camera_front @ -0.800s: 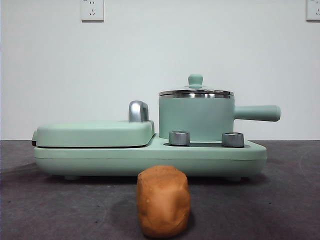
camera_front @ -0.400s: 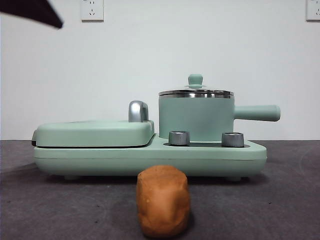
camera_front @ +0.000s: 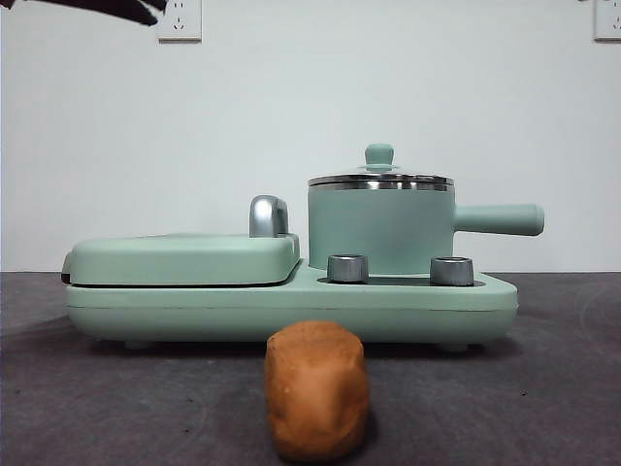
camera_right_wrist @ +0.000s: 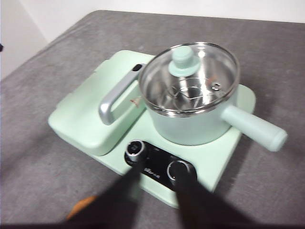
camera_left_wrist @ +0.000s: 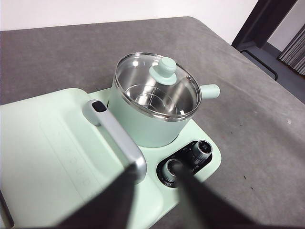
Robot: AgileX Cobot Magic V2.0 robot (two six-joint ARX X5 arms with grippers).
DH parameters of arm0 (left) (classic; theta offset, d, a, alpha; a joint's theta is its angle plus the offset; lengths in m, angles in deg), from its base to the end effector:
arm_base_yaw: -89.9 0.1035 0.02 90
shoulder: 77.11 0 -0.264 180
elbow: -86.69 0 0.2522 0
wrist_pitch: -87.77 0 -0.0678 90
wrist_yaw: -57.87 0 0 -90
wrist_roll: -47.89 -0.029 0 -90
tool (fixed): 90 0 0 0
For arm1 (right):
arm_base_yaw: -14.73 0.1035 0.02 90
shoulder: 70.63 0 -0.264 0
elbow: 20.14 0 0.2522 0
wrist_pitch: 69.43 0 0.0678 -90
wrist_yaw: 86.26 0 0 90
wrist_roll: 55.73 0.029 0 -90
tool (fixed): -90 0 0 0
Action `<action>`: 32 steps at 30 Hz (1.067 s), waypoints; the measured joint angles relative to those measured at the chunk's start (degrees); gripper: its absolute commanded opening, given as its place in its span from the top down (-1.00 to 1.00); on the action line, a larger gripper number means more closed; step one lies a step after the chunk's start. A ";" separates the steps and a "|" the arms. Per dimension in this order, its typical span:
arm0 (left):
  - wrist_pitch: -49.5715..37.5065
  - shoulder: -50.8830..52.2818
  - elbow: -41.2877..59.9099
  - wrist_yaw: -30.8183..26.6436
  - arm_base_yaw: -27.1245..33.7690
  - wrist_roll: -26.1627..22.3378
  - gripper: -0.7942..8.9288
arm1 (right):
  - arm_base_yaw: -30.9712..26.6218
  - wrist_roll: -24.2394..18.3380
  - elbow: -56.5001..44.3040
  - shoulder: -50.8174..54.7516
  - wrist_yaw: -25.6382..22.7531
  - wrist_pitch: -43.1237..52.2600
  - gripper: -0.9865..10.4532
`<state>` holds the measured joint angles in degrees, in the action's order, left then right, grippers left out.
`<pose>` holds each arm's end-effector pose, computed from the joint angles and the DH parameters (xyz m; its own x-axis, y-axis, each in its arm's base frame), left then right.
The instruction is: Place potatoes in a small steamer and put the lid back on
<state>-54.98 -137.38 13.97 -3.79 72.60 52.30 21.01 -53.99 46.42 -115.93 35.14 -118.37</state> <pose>0.2060 -0.0786 0.3480 0.6217 -0.6908 -0.3692 0.6404 0.7197 -0.2683 0.1487 0.0316 0.3396 0.6943 0.6006 -0.3965 -0.5377 0.7991 0.2688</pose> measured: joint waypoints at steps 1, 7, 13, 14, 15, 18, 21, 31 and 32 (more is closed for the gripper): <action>-0.04 0.00 0.00 0.00 -0.04 -0.15 0.01 | 0.00 0.00 0.00 -0.02 -0.15 -0.02 0.06; -1.75 0.00 0.00 0.00 -0.09 -0.31 -0.13 | 0.00 0.00 0.00 -0.02 -0.20 0.09 -0.07; -1.90 0.00 0.00 0.00 -0.20 0.92 -0.13 | 0.07 0.00 0.00 0.00 0.04 0.26 -0.07; -1.88 -0.09 -0.02 0.00 -0.20 1.29 -0.13 | 0.09 0.04 0.00 0.00 0.07 0.26 -0.07; -1.79 -0.26 -0.13 0.00 -0.26 1.62 -0.13 | 0.09 0.11 0.00 -0.02 0.07 0.26 -0.07; -0.22 -3.02 -3.15 -0.02 -1.05 2.47 -0.13 | 0.09 0.22 0.00 -0.02 0.07 0.26 -0.07; 2.34 -7.69 -8.92 -1.01 -2.34 2.62 -0.12 | 0.13 0.22 0.00 0.00 0.04 0.26 -0.07; 15.96 -30.64 -36.98 -7.93 -9.05 2.34 -0.12 | 0.15 0.66 0.00 -0.02 0.04 0.26 -0.07; 17.40 -33.44 -40.00 -8.76 -9.75 2.14 -0.12 | 0.15 0.77 0.00 -0.02 0.04 0.26 -0.07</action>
<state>-37.58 -170.82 -26.03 -12.56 62.85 54.44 21.17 -53.23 46.42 -115.95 35.18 -118.11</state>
